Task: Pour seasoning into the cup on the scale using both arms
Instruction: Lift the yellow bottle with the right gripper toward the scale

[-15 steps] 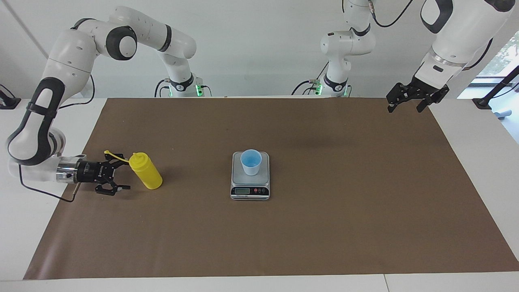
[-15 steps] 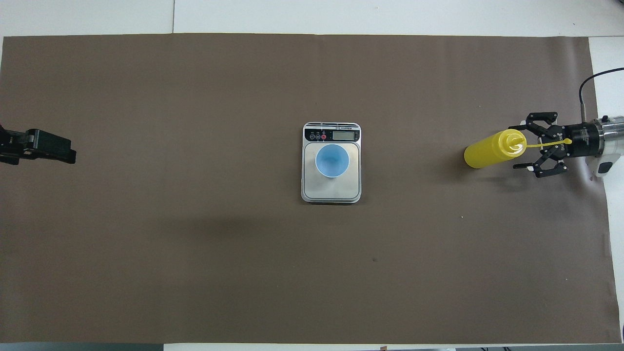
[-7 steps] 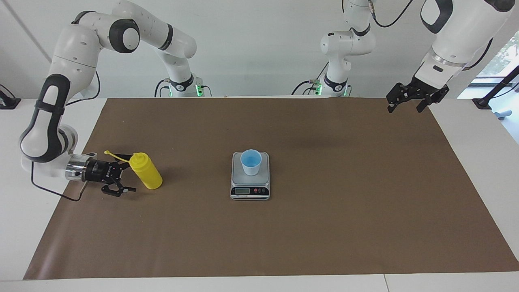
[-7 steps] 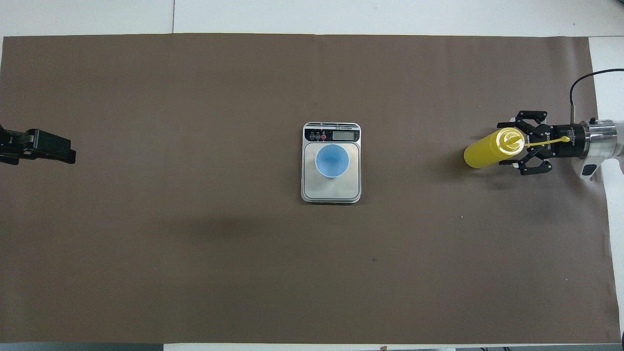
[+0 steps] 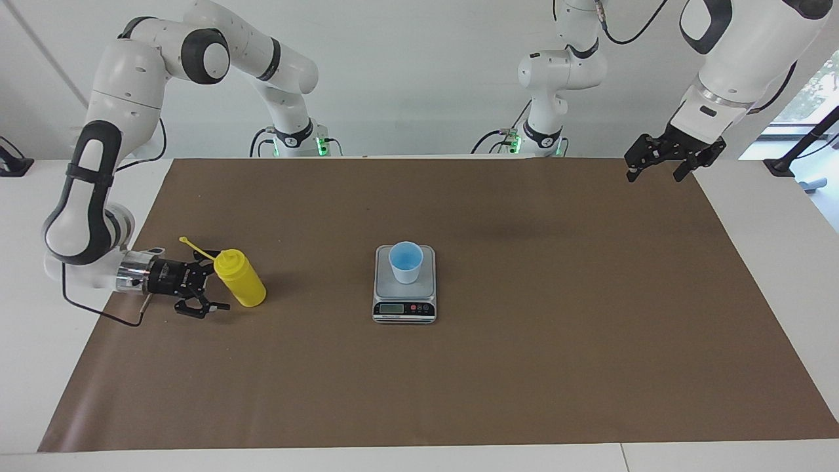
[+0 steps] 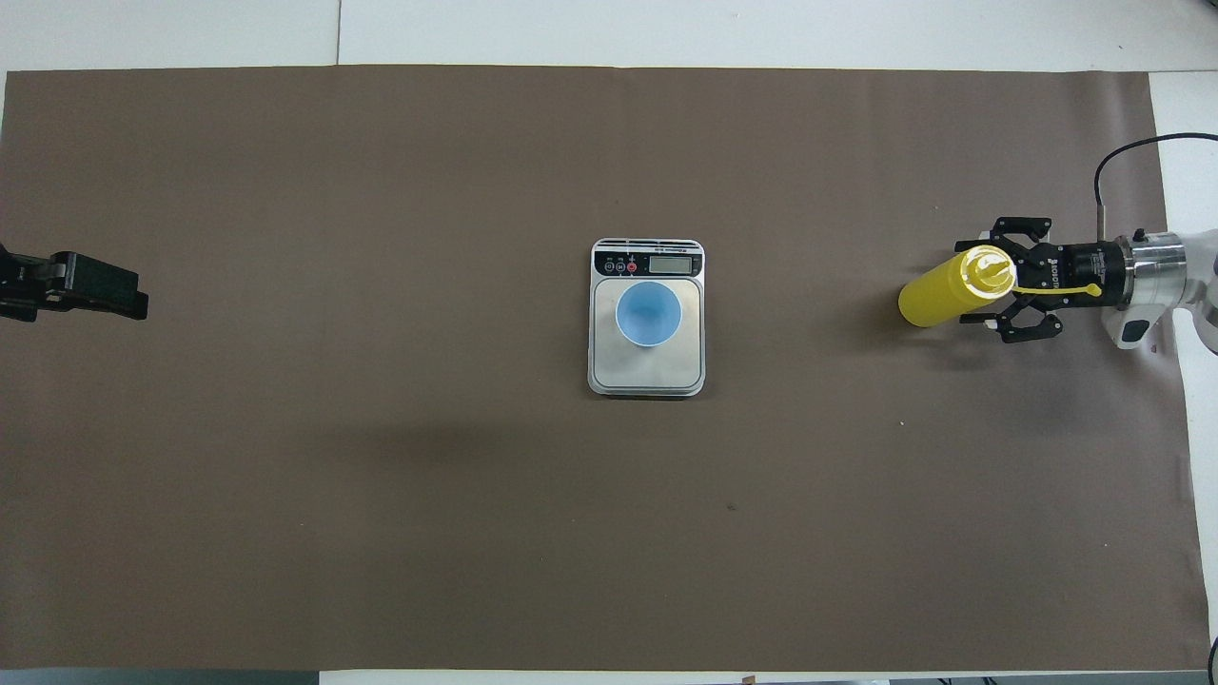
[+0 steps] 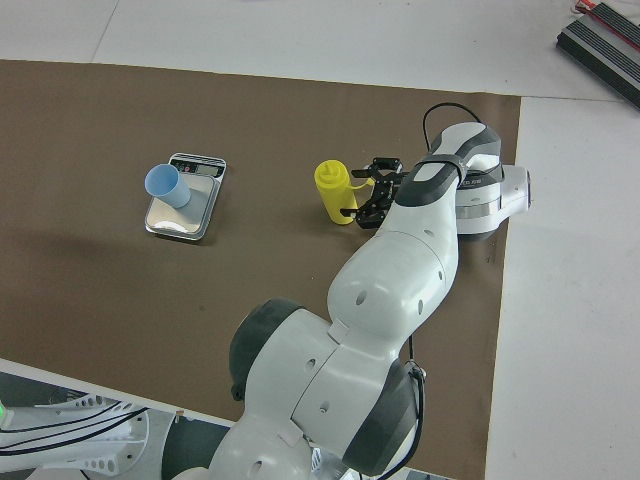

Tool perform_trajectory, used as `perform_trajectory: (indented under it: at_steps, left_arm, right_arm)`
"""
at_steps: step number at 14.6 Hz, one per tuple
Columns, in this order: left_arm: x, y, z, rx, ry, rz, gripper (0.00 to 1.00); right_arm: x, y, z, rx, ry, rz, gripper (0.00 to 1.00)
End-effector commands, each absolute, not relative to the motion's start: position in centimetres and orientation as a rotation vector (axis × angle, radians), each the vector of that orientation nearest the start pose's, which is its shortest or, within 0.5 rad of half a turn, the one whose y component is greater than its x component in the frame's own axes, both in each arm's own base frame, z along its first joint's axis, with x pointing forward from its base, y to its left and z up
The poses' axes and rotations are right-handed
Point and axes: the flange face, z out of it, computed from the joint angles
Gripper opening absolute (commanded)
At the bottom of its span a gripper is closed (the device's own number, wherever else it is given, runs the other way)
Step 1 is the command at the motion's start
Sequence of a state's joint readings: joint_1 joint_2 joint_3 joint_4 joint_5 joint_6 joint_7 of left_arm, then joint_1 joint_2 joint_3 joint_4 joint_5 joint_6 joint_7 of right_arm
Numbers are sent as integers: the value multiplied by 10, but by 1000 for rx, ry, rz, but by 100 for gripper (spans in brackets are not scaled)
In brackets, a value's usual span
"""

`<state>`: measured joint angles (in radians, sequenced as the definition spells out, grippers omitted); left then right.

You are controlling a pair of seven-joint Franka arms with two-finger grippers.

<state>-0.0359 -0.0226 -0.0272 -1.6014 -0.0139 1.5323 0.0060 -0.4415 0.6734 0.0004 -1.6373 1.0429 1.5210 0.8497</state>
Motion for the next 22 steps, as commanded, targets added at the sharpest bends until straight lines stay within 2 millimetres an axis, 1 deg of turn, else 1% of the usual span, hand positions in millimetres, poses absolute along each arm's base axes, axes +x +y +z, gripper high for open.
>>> perform_trajectory:
  at_steps: [1, 2, 4, 6, 10, 14, 15, 16, 17, 18, 19, 21, 22]
  left_arm:
    - [533, -34, 621, -3141, 116, 70, 100]
    - [533, -34, 621, -3141, 116, 70, 100]
    - [533, -33, 621, -3141, 113, 70, 100]
    - [533, -34, 621, -3141, 116, 70, 100]
    - [533, -33, 621, -3141, 113, 70, 100]
    - [533, -34, 621, -3141, 116, 70, 100]
    - [533, -33, 621, -3141, 113, 70, 100]
    - [533, -33, 621, -3141, 113, 70, 100]
    - [533, -34, 621, -3141, 116, 70, 100]
    - [533, -33, 621, -3141, 113, 70, 100]
    - [533, -33, 621, -3141, 113, 70, 100]
    - [533, -33, 622, -3141, 113, 68, 100]
    - [533, -34, 621, -3141, 116, 70, 100]
  right_arm:
    - [591, -171, 236, -1348, 1547, 1033, 100]
    - [589, -171, 233, -1346, 1564, 1018, 100]
    - [590, -169, 235, -1352, 1571, 1001, 100]
    - [593, -163, 236, -1339, 1563, 999, 100]
    - [593, -151, 229, -1340, 1573, 994, 100]
    - [595, -152, 230, -1342, 1577, 984, 100]
    - [595, -152, 230, -1342, 1577, 984, 91]
    - [595, -152, 230, -1342, 1578, 982, 61]
    - [596, -152, 231, -1337, 1580, 983, 38]
    - [598, -151, 232, -1321, 1575, 980, 21]
    - [602, -143, 235, -1328, 1563, 982, 0]
    - [605, -141, 243, -1335, 1564, 969, 0]
    - [610, -139, 256, -1344, 1582, 940, 0]
